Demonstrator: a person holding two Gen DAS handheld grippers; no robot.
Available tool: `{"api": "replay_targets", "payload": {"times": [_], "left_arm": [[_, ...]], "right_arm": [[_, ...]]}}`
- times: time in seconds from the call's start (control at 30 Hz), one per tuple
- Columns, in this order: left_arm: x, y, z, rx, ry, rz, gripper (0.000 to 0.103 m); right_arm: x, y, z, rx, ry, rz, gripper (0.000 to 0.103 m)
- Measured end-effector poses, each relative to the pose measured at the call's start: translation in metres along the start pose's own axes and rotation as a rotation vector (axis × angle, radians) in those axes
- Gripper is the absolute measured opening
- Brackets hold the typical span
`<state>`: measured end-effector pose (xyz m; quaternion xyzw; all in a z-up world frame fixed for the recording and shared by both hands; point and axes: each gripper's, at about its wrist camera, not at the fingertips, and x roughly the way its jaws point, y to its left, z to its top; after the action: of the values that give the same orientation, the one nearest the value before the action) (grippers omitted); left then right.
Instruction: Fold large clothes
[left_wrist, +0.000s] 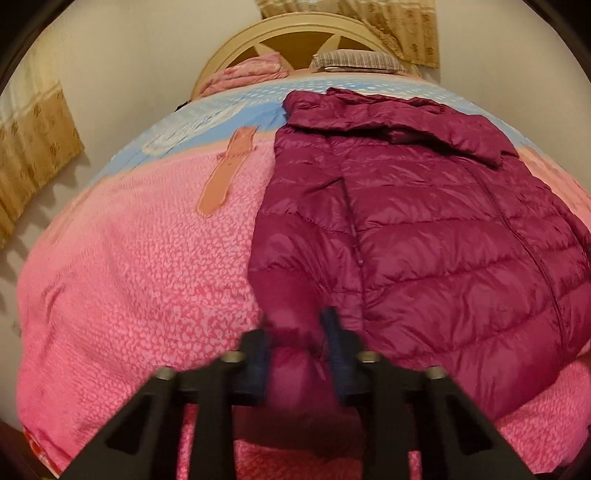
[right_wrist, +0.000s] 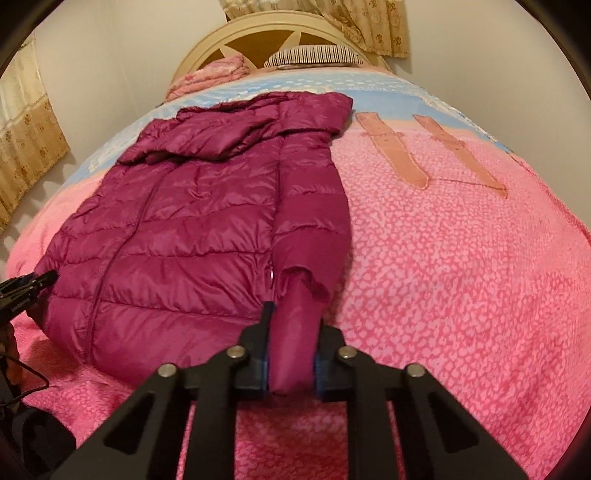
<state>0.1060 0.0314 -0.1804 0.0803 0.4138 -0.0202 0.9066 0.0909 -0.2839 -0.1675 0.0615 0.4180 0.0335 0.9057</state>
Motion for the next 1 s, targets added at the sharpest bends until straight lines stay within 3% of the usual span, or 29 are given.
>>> {"api": "replay_targets", "payload": {"times": [0.13, 0.33, 0.53, 0.7, 0.8, 1.0], "left_arm": [[-0.017, -0.003, 0.0, 0.045, -0.036, -0.002, 0.007], [-0.061, 0.016, 0.016, 0.021, -0.124, -0.056, 0.004], [-0.135, 0.039, 0.032, 0.022, -0.264, -0.138, 0.004], [-0.173, 0.054, 0.041, 0.002, -0.324, -0.19, 0.003], [-0.169, 0.048, 0.057, 0.024, -0.364, -0.167, 0.003], [-0.109, 0.035, 0.115, 0.021, -0.369, -0.085, 0.003]], "right_arm": [[-0.013, 0.002, -0.002, -0.011, -0.039, 0.018, 0.013], [-0.047, 0.001, 0.003, -0.004, -0.111, 0.056, 0.012], [-0.119, 0.005, 0.013, -0.03, -0.245, 0.085, 0.009], [-0.178, 0.007, 0.02, -0.042, -0.368, 0.089, 0.008], [-0.186, 0.008, 0.031, -0.044, -0.428, 0.077, 0.008], [-0.143, 0.006, 0.086, -0.009, -0.445, 0.059, 0.008]]}}
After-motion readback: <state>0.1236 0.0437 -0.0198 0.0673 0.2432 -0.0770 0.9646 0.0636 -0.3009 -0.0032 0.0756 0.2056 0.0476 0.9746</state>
